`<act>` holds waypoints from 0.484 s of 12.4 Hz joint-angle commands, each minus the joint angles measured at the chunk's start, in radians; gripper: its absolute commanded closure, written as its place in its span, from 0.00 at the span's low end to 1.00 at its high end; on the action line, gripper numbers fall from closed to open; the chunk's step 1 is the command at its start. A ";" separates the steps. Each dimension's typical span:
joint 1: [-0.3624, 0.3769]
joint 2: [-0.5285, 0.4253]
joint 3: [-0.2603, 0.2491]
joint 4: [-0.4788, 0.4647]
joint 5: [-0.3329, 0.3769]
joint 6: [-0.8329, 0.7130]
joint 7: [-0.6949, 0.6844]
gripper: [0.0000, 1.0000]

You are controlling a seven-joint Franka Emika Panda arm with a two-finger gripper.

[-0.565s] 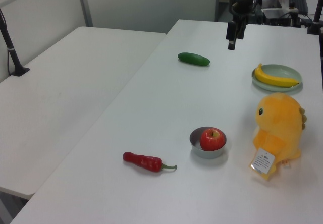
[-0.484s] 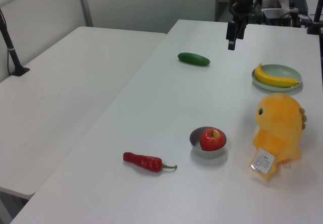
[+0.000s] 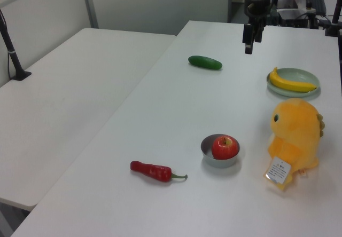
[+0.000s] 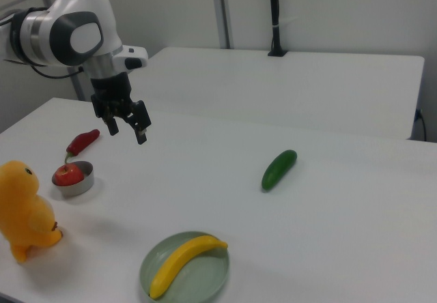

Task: Put the cucumber on the left side of the bowl

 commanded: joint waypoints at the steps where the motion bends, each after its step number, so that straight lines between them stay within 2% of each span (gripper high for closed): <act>1: -0.033 -0.007 0.017 -0.003 -0.015 0.012 -0.014 0.00; 3: -0.067 0.000 0.017 0.000 -0.018 0.094 -0.012 0.00; 6: -0.118 0.081 0.017 0.018 -0.112 0.246 -0.015 0.00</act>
